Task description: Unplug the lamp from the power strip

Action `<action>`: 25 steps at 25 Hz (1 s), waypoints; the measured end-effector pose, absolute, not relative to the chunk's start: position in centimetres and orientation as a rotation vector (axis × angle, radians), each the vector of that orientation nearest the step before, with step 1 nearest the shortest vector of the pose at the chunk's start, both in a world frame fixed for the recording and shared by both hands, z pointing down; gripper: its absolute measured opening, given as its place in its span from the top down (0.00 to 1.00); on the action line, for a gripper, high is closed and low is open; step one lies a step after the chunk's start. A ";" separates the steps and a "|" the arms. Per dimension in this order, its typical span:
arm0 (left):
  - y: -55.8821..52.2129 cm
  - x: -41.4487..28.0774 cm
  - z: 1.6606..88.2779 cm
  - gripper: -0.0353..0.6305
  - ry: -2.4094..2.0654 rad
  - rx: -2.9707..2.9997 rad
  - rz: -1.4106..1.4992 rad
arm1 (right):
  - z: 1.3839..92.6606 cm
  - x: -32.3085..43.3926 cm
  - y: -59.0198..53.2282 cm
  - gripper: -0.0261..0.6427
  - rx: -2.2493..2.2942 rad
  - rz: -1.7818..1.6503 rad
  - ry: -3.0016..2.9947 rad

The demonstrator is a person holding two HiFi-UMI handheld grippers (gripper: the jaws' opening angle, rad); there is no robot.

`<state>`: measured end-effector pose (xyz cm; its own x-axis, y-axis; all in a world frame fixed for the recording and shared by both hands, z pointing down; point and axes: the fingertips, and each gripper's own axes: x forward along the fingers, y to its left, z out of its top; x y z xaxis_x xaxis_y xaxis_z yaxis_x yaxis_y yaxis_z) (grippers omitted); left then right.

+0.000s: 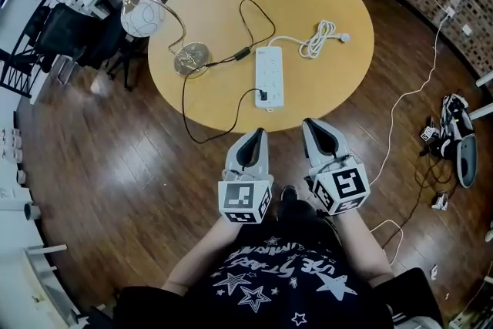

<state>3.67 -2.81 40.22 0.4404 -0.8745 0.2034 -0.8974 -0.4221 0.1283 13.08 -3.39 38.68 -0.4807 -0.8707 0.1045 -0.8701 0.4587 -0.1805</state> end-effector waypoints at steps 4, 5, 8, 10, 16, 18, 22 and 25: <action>-3.5 3.6 40.4 0.94 -1.579 2.472 0.189 | 39.5 12.2 -4.1 0.95 -1.557 -0.355 2.697; -3.6 3.4 40.6 0.94 -1.585 2.468 0.205 | 39.7 12.0 -4.3 0.95 -1.548 -0.361 2.705; -4.3 3.4 41.2 0.94 -1.587 2.474 0.239 | 40.1 11.8 -4.9 0.95 -1.548 -0.370 2.723; -5.0 3.6 41.7 0.94 -1.583 2.489 0.255 | 40.2 11.8 -5.5 0.95 -1.559 -0.368 2.728; -7.7 3.9 44.8 0.94 -1.523 2.482 0.287 | 42.3 11.6 -7.2 0.95 -1.609 -0.377 2.759; -8.8 3.6 46.4 0.94 -1.519 2.483 0.330 | 43.2 11.4 -8.0 0.95 -1.630 -0.384 2.778; -10.4 3.5 49.1 0.94 -1.483 2.447 0.391 | 44.5 10.6 -9.6 0.95 -1.643 -0.403 2.805; -11.1 3.4 51.4 0.94 -1.454 2.410 0.441 | 45.4 9.9 -10.5 0.95 -1.642 -0.421 2.830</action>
<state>3.37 -11.09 51.44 0.4431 -0.8006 0.4034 -0.8899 -0.4473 0.0896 9.91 -10.52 45.42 -0.4951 -0.8287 0.2610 -0.8688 0.4751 -0.1397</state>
